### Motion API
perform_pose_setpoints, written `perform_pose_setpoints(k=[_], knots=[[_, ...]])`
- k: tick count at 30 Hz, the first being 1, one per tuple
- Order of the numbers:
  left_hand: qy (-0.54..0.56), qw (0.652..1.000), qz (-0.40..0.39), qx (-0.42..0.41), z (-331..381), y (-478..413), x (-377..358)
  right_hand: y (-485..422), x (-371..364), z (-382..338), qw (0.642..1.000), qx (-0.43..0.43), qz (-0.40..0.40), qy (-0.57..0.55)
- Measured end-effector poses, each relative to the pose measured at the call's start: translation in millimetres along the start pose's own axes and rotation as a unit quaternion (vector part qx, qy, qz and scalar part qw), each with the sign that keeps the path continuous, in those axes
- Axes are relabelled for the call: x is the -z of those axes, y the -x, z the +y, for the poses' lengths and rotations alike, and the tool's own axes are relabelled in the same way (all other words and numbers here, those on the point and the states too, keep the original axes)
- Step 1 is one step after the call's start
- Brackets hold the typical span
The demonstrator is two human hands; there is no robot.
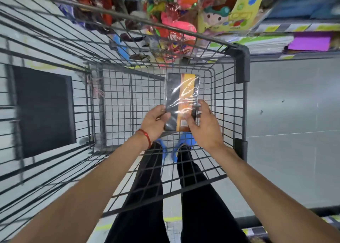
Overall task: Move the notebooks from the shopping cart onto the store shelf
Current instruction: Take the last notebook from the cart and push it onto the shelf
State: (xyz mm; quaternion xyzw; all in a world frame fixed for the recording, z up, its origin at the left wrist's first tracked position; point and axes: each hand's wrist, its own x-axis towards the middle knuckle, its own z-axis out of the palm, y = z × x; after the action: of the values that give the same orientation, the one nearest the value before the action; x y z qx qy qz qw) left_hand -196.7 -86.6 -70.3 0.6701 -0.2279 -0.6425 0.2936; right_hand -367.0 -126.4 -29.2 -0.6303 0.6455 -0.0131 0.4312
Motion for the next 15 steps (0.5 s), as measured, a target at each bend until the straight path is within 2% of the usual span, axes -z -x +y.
perform_pose_setpoints(k=[5,10,15], knots=[[-0.016,1.000,0.009,-0.016,39.7,48.3,16.4,29.8,11.5,-35.3,0.994,-0.004,0.010,-0.110],[0.027,1.000,0.007,0.000,78.7,87.1,25.6,64.8,28.9,-64.5,0.980,-0.015,0.033,-0.195],[-0.009,0.999,-0.016,-0.042,111.4,124.1,15.0,100.8,56.2,-76.3,0.960,-0.029,0.081,-0.265]])
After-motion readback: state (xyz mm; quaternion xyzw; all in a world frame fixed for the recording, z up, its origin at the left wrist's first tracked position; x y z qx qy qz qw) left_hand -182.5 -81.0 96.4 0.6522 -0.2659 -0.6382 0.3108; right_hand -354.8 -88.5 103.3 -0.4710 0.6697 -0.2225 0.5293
